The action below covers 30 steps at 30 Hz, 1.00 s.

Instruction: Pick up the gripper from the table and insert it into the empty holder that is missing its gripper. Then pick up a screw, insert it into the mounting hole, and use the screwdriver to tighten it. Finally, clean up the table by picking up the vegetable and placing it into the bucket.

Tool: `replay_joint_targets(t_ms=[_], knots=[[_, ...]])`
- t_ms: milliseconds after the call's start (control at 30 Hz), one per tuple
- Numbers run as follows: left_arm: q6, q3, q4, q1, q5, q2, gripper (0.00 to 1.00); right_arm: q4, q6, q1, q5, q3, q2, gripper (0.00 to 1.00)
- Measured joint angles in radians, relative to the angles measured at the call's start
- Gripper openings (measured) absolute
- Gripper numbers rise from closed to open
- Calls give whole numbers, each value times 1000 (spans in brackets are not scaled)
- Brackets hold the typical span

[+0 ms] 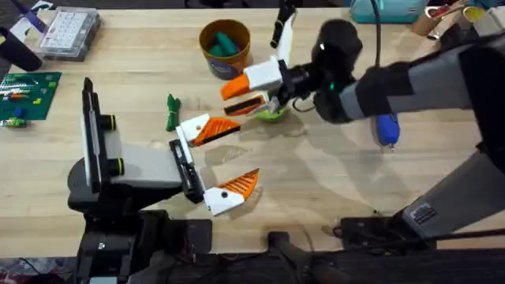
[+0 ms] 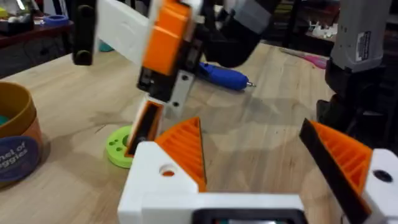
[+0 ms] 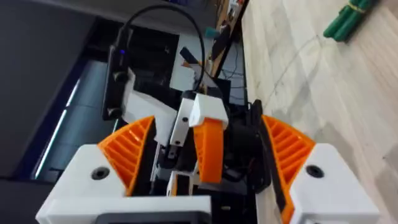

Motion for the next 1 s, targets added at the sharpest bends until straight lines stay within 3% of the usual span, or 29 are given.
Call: replay_joint_targets(t_ms=[133, 233, 1000], knots=[[-2, 0, -1, 0, 0, 0, 986, 247, 113, -6, 64, -156, 0, 994], [-3, 0, -1, 0, 0, 0, 986, 258, 150, -2, 82, -193, 0, 994], [-3, 0, -1, 0, 0, 0, 986, 302, 272, 46, 101, -201, 0, 921]])
